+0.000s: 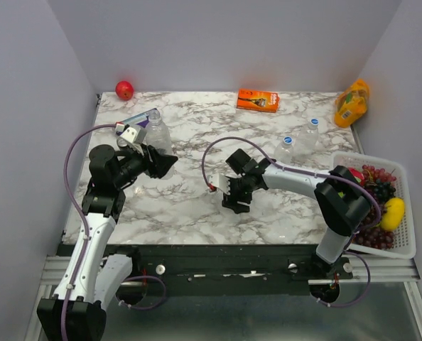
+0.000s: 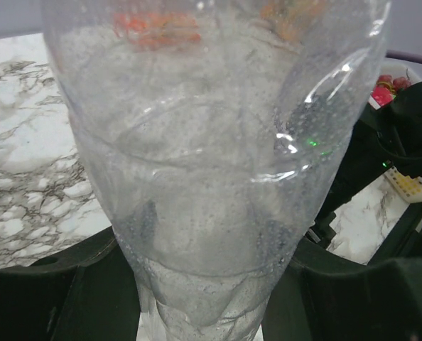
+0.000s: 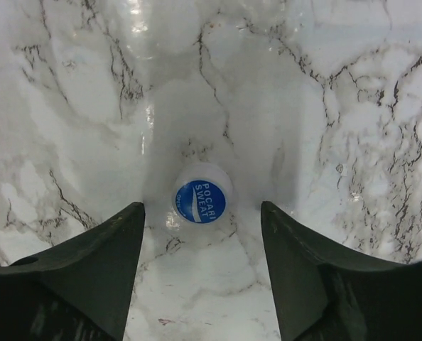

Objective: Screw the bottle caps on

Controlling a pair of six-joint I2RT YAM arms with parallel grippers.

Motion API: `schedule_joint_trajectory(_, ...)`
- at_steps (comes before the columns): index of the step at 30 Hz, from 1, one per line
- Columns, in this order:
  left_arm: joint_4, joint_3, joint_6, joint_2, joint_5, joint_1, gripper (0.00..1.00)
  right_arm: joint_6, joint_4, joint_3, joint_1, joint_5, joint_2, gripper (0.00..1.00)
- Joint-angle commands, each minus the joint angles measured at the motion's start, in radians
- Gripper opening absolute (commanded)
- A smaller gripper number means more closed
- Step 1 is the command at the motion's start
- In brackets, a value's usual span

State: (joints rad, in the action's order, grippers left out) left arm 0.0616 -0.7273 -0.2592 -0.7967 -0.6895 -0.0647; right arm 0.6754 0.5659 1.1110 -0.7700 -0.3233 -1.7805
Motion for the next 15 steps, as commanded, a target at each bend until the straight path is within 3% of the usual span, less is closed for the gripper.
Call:
schedule_joint_trajectory(1, -0.057, 0.019, 0.003, -0.009, -0.01, -0.032, 0.16, 0.318, -0.063, -0.081, 0.009, -0.077, 0.107, 0.75)
schedule_joint_trajectory(15, -0.072, 0.042, -0.011, -0.004, 0.004, -0.037, 0.16, 0.49, 0.051, 0.048, 0.008, -0.183, -0.013, 0.67)
